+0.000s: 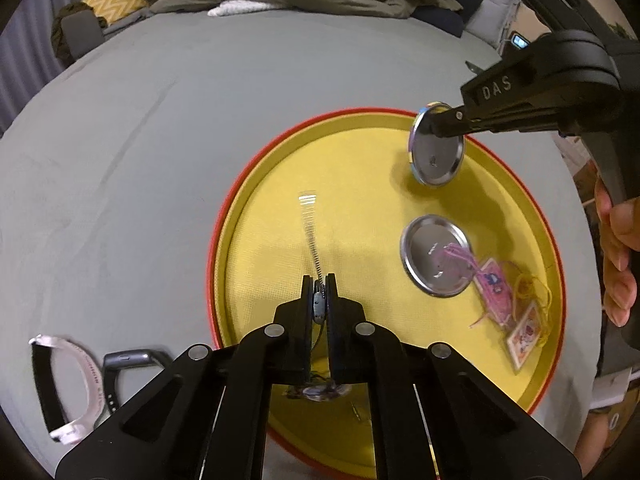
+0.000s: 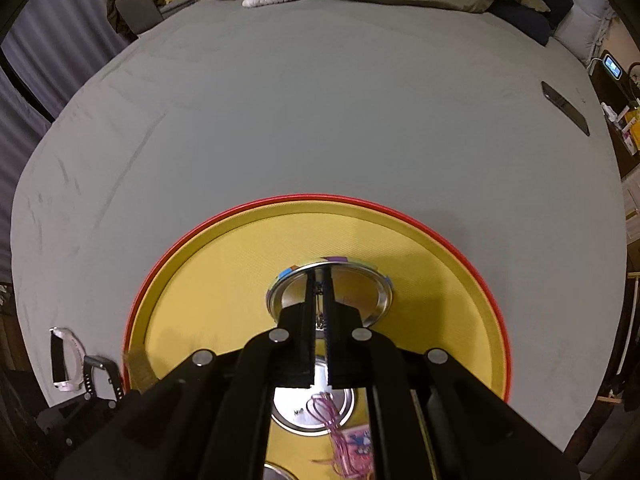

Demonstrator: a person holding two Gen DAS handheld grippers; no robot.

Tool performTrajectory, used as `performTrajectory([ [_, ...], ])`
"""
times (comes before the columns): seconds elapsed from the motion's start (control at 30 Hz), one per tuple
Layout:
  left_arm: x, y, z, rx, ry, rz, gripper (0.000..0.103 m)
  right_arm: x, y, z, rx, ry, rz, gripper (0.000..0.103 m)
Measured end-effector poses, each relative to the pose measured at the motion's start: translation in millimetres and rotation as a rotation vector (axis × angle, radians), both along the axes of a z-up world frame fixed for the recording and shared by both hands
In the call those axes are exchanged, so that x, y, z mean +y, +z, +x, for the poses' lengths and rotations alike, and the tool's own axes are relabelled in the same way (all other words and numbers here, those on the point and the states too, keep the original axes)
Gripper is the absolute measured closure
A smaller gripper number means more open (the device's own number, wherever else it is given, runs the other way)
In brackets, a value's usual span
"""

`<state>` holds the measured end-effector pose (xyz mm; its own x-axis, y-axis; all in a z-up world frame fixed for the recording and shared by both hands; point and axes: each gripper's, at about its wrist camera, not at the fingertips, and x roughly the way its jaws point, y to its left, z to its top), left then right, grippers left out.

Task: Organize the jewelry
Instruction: 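Lift the mesh watch and pin button up out of the tray, then carry the mesh watch and pin button beside the tray over the bed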

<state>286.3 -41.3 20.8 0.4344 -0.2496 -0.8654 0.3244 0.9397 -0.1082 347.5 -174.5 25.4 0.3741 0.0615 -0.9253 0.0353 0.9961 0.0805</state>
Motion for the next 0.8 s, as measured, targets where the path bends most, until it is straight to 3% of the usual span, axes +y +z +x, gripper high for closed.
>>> performTrajectory([
  [0.43, -18.1, 62.9, -39.2, -0.095, -0.027, 0.005, 0.098, -26.6, 69.8, -58.4, -0.101, -0.013, 0.028, 0.099],
  [0.8, -8.4, 113.9, -82.3, -0.167, -0.003, -0.011, 0.098, -38.4, 117.3, -103.3, -0.184, -0.025, 0.054, 0.099],
])
